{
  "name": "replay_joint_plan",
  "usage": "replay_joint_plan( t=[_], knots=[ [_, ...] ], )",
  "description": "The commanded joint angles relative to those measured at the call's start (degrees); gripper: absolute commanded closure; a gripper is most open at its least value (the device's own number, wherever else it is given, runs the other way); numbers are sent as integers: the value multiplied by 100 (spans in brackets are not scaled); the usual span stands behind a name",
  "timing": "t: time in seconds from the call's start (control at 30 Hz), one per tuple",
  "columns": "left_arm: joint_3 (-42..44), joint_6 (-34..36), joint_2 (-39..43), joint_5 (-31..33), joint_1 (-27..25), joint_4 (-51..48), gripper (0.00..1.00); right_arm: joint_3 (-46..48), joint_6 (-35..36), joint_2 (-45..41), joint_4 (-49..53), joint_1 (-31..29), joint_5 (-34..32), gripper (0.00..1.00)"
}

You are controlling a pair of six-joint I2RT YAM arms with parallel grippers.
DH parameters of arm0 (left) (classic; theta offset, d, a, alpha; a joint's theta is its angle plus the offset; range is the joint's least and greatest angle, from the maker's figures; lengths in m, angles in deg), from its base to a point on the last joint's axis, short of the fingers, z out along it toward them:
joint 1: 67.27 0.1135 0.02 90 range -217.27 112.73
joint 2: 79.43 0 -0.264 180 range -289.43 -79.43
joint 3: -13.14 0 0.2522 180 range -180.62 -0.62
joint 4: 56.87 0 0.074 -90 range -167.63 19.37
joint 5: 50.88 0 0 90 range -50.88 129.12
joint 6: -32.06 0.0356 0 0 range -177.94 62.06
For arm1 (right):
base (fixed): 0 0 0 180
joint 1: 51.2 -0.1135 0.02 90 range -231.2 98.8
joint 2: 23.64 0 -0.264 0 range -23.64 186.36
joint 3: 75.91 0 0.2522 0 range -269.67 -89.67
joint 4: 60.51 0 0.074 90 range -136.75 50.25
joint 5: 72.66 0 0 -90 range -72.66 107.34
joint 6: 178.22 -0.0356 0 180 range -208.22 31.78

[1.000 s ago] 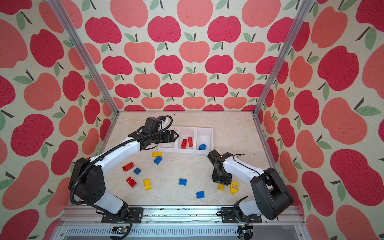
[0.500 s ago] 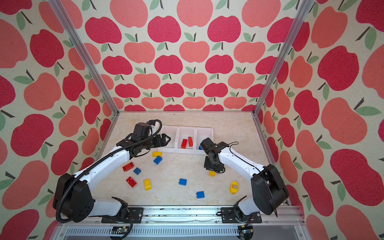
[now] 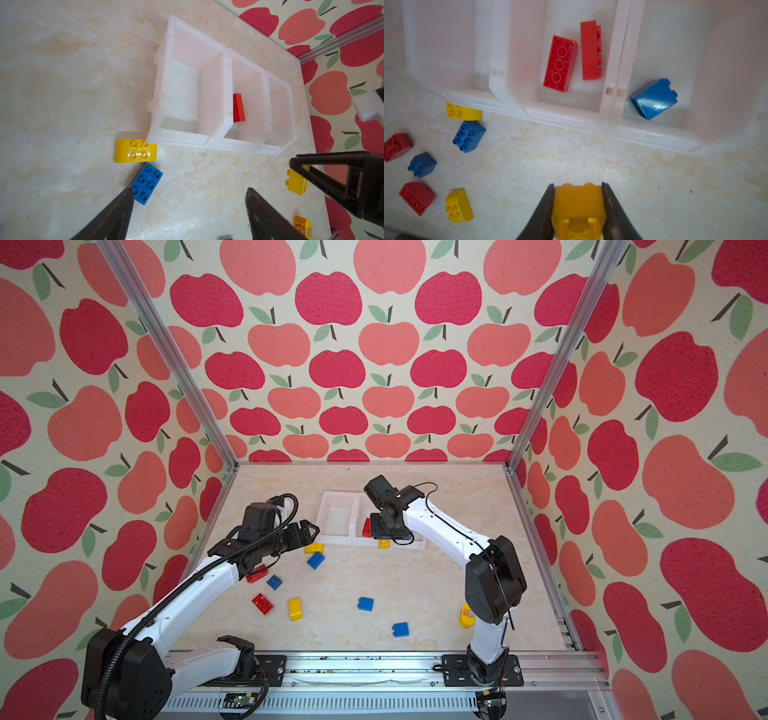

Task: Sort the legos into containers by color
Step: 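Carry the yellow brick to the compartment farthest from the right arm and release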

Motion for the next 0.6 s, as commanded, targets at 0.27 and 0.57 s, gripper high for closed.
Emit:
replay_joint_plan(
  t=[0.27, 0.57],
  knots=[
    [389, -149, 265, -71, 290, -193, 11, -2478, 673, 1697, -9, -147, 297, 77],
    [451, -154, 407, -52, 372, -318, 10, -4126, 848, 2921, 9, -209, 488, 77]
  ],
)
